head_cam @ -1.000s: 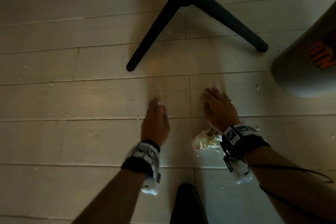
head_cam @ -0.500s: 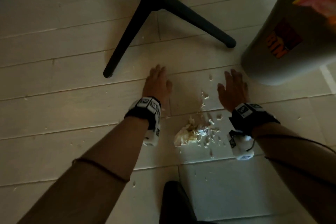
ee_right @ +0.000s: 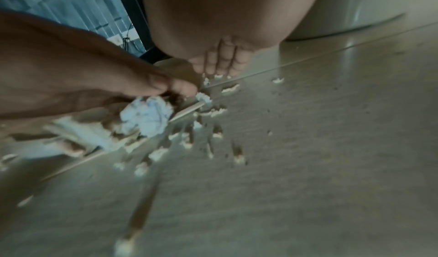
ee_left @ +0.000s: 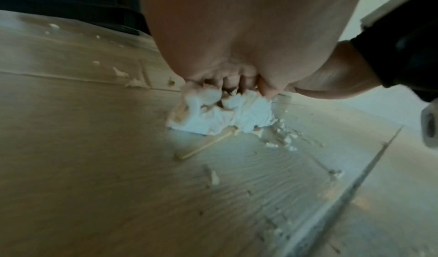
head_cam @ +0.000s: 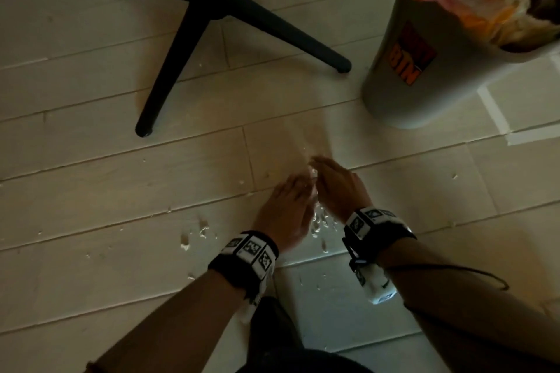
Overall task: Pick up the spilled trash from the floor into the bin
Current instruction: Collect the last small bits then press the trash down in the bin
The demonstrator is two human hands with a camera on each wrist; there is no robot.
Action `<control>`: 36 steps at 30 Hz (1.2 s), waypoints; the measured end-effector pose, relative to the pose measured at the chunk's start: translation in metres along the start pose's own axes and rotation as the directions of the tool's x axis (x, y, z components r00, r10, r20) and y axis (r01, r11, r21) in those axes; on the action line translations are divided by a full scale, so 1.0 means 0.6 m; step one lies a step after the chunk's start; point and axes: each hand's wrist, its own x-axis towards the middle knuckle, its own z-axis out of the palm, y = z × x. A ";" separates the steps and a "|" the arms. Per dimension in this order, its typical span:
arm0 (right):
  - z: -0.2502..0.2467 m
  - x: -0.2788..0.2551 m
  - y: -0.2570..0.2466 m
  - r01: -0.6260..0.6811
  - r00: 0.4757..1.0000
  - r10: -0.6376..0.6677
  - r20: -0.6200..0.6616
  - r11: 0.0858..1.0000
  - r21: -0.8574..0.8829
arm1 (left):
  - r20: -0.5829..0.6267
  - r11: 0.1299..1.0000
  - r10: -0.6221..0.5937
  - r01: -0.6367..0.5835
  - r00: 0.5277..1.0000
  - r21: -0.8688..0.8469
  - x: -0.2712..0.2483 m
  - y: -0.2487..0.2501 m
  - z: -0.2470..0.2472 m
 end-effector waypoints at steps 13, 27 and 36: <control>-0.031 0.123 0.029 -0.042 0.938 0.156 0.311 0.938 -0.344 | 0.089 0.970 -0.230 0.221 0.969 0.100 0.147 -0.014 -0.115; -0.015 -0.022 0.072 -0.145 0.966 0.140 -0.217 0.989 -0.009 | 0.096 0.990 0.025 -0.038 0.995 0.139 -0.013 0.019 -0.012; 0.008 -0.043 0.032 -0.178 0.977 0.195 0.085 0.968 -0.179 | -0.222 0.930 -0.366 0.349 0.904 -0.112 -0.073 -0.050 -0.021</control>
